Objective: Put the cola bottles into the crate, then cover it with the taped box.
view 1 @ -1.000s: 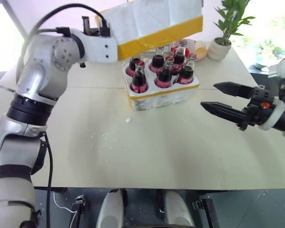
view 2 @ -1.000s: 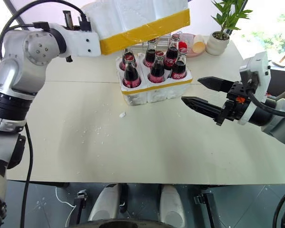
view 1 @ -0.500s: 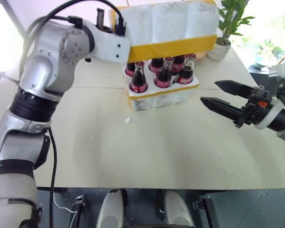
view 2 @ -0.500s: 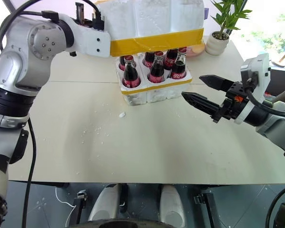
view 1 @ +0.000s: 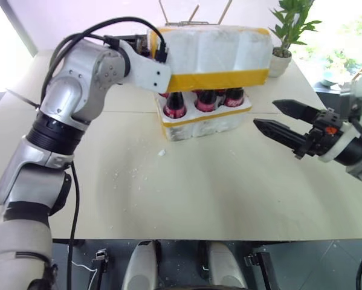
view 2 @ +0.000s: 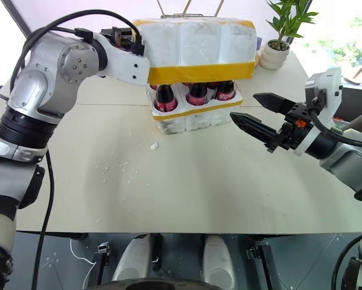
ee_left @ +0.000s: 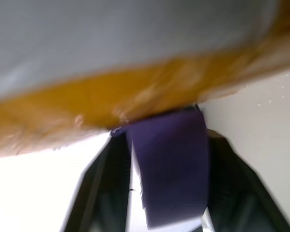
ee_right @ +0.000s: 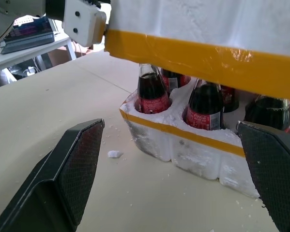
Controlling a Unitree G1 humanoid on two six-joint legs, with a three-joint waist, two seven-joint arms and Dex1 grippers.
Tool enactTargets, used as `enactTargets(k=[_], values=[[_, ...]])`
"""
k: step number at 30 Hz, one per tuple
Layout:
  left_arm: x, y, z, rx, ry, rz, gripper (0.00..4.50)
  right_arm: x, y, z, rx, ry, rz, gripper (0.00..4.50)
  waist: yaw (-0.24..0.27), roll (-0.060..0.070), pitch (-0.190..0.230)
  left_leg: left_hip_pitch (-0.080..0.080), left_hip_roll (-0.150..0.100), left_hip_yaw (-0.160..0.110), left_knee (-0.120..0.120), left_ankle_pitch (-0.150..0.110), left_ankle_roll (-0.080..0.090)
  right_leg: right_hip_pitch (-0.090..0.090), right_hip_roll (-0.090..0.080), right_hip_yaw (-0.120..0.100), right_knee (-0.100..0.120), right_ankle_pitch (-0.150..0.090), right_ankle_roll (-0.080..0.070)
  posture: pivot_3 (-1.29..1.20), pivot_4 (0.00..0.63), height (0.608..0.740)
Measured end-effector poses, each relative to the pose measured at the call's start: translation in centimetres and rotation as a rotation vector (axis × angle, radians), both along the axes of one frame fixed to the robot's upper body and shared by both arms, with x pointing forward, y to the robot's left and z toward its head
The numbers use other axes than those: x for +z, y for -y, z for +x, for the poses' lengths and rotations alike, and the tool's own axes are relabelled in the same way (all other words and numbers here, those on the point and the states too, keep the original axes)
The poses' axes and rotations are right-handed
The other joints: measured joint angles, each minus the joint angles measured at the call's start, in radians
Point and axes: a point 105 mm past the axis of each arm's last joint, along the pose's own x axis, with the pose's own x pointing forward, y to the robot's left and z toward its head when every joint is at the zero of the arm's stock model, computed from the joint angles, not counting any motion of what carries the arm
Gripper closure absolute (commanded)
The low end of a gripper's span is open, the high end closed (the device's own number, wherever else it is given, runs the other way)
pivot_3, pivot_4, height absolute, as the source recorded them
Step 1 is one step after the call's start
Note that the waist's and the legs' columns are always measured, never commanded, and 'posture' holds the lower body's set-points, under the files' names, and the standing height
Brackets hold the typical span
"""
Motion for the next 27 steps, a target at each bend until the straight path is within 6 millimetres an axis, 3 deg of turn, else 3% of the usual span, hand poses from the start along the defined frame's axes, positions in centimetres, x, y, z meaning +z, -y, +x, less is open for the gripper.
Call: enactTargets(k=[1,5,9,15,18,21,23,27], values=[[-0.2,0.2,0.0,-0.006,-0.008,-0.004,0.82,0.0,0.0,0.0,-0.005,0.001,0.001,0.0,0.0,0.0,0.0,0.0,0.0,0.0,0.0,0.0,0.0,0.0,0.0,0.0,0.0,0.0,0.0,0.0,0.15,0.74],[-0.8,0.2,-0.5,-0.026,-0.052,-0.006,0.82,-0.4,0.2,0.0,-0.017,-0.008,0.007,0.0,0.0,0.0,0.0,0.0,0.0,0.0,0.0,0.0,0.0,0.0,0.0,0.0,0.0,0.0,0.0,0.0,0.15,0.74],[-3.8,-0.9,-1.6,-0.03,-0.182,-0.036,0.82,-0.5,0.5,0.0,-0.027,-0.013,0.01,0.0,-0.002,0.0,0.0,0.001,0.0,0.0,0.0,0.0,0.0,0.0,0.0,0.001,0.001,0.0,0.0,0.0,0.15,0.74],[-5.1,-4.7,-4.0,0.037,-0.318,-0.173,0.82,-0.5,0.5,0.0,-0.018,-0.015,0.007,0.0,-0.001,0.001,0.0,0.001,0.001,0.0,0.0,0.0,0.0,0.0,0.0,0.001,0.0,0.0,0.0,0.0,0.15,0.74],[-6.0,-5.5,-5.6,0.051,-0.443,-0.345,0.82,-0.6,1.0,0.2,-0.021,-0.025,-0.003,0.0,0.002,0.001,0.0,0.001,0.0,0.0,0.0,0.0,0.0,0.001,0.0,0.001,0.0,0.0,0.0,0.0,0.15,0.74],[-6.4,-5.4,-7.9,0.021,-0.768,-0.775,0.82,-0.6,1.5,0.3,-0.021,-0.033,-0.041,0.0,0.001,0.0,0.0,0.0,0.0,-0.001,0.001,0.0,0.0,0.001,0.001,0.001,0.0,0.0,0.0,0.0,0.15,0.74],[-5.4,-6.3,-9.7,-0.047,-0.952,-0.983,0.82,-0.7,2.0,0.4,-0.022,-0.045,-0.066,0.0,-0.004,0.0,0.0,0.001,0.0,-0.002,0.001,0.0,0.0,0.001,0.001,0.001,0.0,0.0,0.0,0.0,0.15,0.74],[-2.4,-11.7,-12.1,-0.086,-1.117,-1.272,0.82,-0.6,3.3,1.0,-0.017,-0.061,-0.106,0.0,-0.027,0.001,0.0,0.003,0.003,-0.003,-0.001,0.0,0.0,0.001,0.004,0.001,0.001,-0.001,-0.001,0.0,0.15,0.74]])
